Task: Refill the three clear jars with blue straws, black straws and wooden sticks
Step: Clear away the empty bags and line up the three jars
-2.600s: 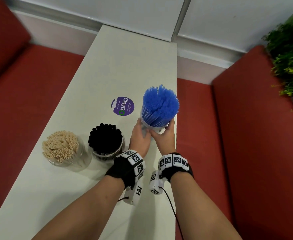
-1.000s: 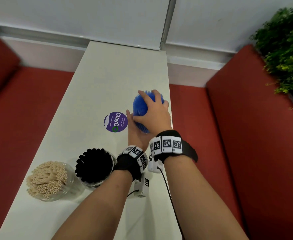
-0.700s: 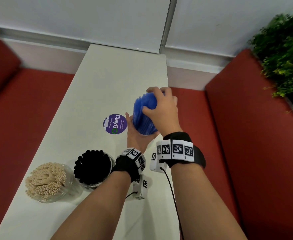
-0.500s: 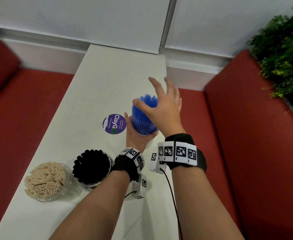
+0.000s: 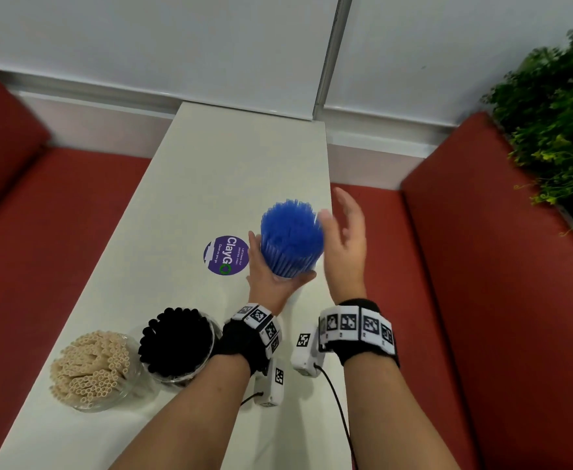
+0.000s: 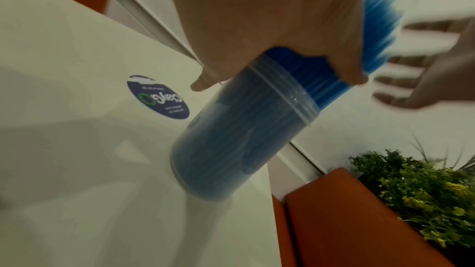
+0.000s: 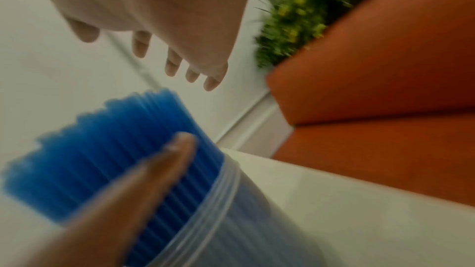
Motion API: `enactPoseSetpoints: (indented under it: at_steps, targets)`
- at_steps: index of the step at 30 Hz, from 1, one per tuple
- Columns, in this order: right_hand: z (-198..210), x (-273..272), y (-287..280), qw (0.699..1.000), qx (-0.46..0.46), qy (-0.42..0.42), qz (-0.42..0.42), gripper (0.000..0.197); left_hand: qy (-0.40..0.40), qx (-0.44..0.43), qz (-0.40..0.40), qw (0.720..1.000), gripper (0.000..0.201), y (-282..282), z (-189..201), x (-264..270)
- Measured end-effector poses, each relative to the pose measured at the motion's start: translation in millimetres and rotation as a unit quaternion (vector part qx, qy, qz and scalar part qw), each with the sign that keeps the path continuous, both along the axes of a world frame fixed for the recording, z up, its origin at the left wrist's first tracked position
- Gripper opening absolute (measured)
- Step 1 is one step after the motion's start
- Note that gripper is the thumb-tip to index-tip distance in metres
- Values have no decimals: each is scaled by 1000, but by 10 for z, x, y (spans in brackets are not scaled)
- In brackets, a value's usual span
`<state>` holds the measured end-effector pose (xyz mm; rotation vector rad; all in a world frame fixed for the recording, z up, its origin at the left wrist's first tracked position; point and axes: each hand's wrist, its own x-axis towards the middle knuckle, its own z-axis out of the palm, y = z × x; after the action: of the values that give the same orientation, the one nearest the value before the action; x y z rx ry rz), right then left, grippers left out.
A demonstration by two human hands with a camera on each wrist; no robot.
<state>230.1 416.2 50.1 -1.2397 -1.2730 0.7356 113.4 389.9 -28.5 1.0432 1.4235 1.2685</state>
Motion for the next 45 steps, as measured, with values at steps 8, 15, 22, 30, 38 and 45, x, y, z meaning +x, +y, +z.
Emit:
enactPoseSetpoints:
  at_steps: [8, 15, 22, 30, 38, 45]
  targets:
    - [-489, 141, -147, 969, -205, 62, 127, 69, -87, 82, 92, 989, 61, 45, 255, -86]
    - [-459, -120, -47, 968, -194, -1, 162, 117, -193, -75, 77, 975, 40, 356, 486, -48]
    - [-327, -185, -7, 979, -114, 65, 156, 113, -153, -26, 87, 984, 34, 347, 696, -81]
    - [-345, 85, -135, 966, -184, -17, 181, 144, -153, -24, 111, 982, 69, 209, 562, -158]
    - [-362, -136, -27, 975, -161, 53, 143, 90, -110, -29, 104, 988, 18, 257, 654, -28]
    - [-93, -11, -118, 997, -37, -23, 60, 79, -134, 28, 183, 974, 47, 200, 752, -144]
